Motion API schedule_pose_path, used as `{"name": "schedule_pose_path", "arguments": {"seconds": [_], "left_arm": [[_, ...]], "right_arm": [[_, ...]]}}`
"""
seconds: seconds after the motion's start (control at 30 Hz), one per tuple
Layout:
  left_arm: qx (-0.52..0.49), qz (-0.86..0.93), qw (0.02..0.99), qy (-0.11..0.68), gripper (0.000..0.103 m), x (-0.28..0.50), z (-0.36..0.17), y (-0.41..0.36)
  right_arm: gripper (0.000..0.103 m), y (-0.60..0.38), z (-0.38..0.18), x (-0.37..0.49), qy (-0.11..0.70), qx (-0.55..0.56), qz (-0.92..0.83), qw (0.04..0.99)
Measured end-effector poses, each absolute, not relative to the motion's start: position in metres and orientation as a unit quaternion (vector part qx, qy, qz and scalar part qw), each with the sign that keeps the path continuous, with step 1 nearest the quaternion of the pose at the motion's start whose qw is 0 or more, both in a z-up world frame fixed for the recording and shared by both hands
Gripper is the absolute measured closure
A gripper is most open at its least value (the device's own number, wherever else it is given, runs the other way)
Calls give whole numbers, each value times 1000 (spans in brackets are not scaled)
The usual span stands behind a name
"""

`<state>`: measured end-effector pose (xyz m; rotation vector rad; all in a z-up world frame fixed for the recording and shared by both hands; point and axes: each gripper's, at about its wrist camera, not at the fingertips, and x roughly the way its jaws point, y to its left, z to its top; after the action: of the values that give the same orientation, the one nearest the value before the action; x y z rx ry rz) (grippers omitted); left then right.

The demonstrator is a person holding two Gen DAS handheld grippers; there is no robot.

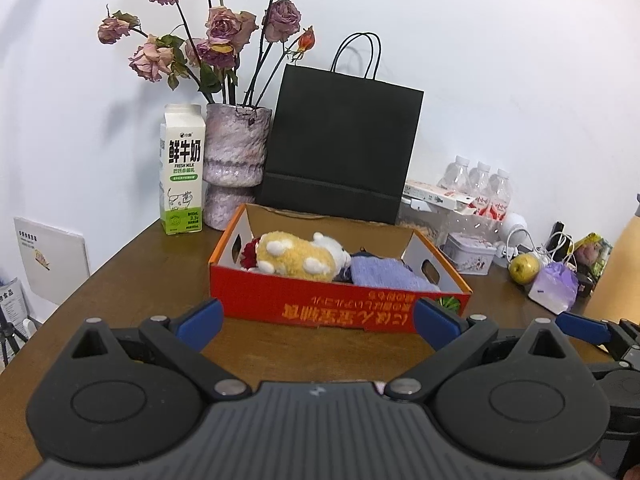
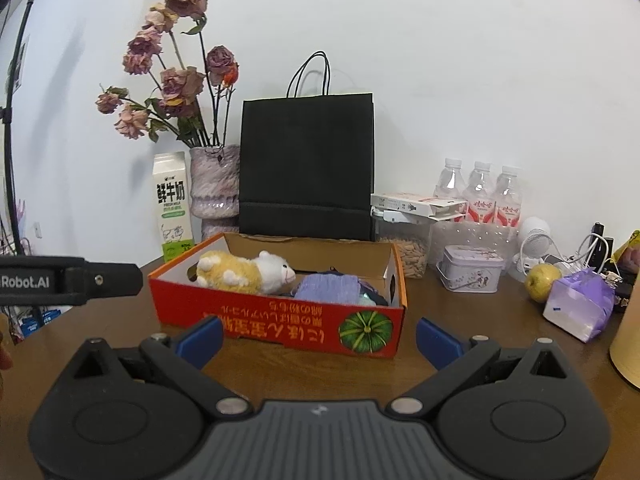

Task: Organize objects
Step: 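Withdraw both grippers from the box toward the lilac hair band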

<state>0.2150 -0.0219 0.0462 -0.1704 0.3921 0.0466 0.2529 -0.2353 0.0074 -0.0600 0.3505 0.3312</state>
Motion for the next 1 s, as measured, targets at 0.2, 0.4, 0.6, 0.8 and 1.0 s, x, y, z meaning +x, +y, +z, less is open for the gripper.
{"name": "schedule_pose_path", "arguments": {"seconds": [0.2, 0.4, 0.6, 0.8, 1.0], "left_arm": [[-76, 24, 976, 203, 0, 194, 41, -27], [-74, 28, 973, 215, 0, 173, 32, -31], [-67, 27, 971, 228, 0, 156, 20, -36], [-60, 25, 965, 253, 0, 148, 3, -41], [-46, 18, 962, 269, 0, 145, -9, -48]], "right_arm": [[0, -245, 0, 229, 180, -38, 168, 968], [0, -255, -10, 208, 187, -45, 174, 966], [0, -266, -23, 191, 197, -55, 180, 962], [0, -277, -39, 185, 215, -61, 179, 958], [0, -287, -45, 186, 220, -63, 176, 957]]}}
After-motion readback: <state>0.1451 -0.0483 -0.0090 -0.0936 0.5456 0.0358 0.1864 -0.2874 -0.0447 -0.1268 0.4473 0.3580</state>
